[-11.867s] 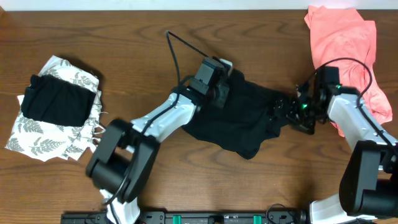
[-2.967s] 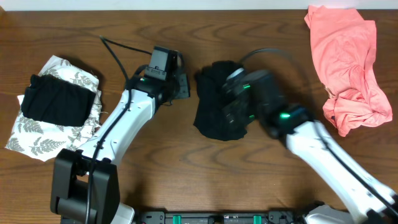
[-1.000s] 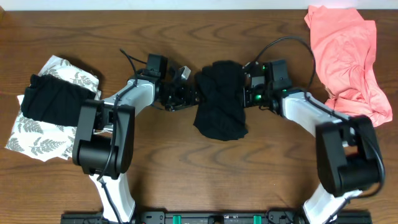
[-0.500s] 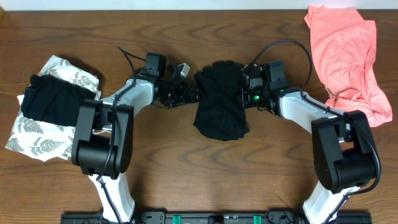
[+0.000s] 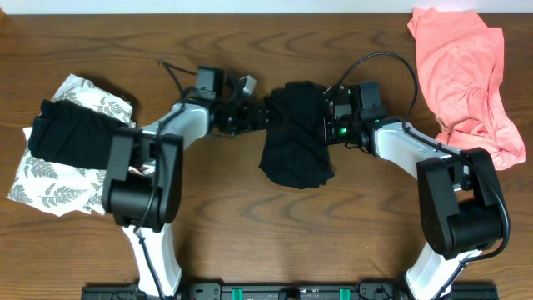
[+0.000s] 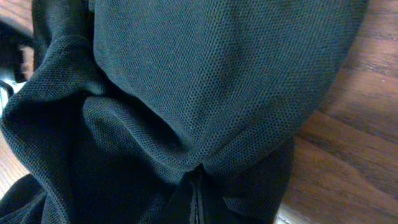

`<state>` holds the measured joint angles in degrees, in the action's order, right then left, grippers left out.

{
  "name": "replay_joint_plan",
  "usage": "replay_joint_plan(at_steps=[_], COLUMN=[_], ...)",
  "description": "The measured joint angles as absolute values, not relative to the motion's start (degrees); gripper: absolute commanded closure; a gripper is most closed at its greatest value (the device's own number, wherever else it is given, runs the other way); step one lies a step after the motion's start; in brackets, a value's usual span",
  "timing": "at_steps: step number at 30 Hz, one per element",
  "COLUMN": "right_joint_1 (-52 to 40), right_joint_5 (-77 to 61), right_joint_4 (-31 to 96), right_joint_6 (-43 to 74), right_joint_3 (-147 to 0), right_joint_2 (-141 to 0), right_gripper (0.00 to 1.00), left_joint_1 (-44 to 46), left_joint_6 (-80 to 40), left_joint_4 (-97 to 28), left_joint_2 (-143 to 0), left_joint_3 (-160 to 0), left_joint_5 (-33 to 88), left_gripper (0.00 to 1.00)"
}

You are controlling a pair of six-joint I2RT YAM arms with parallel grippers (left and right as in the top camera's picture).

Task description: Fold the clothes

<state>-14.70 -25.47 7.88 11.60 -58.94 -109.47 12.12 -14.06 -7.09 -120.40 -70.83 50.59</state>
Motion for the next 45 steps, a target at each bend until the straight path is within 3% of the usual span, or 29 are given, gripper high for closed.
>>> replay_joint_plan(at_steps=[5,16,19,25,27,38,45], right_joint_1=[-14.7,-14.7,-14.7,-14.7,-14.7,-13.7,-10.5], right_joint_5=[-25.5,-25.5,-25.4,-25.4,-25.4,-22.0,-15.9], right_joint_4=[8.2,8.3,8.5,8.6,8.6,13.1,19.9], right_joint_6=[11.6,11.6,11.6,11.6,11.6,11.2,10.4], right_joint_3=[-59.1,-59.1,-59.1,-59.1,-59.1,-58.9,-58.8], right_joint_2=[-109.5,-109.5,-109.5,-109.5,-109.5,-103.9,-94.0], right_gripper=[0.99,0.99,0.99,0.99,0.99,0.94,0.93], left_joint_1=[14.0,18.4,20.4,20.9,20.6,17.0,11.3], left_joint_6=[-18.6,-23.2,-24.2,-24.7,-24.6,-24.0,-24.0], left_joint_4=[-1.5,-2.5,-2.5,-2.6,-2.5,-3.6,-4.1], left_joint_2=[-123.3,-124.8,-125.1,-126.3,-126.6,-124.2,-110.1], left_joint_3=[-71.6,-71.5,-71.2,-70.2,-70.0,-68.8,-67.9], left_joint_5=[56.1,61.8,61.7,60.4,60.4,59.5,55.6], left_gripper=[0.1,0.25,0.43,0.86,0.94,0.94,0.94])
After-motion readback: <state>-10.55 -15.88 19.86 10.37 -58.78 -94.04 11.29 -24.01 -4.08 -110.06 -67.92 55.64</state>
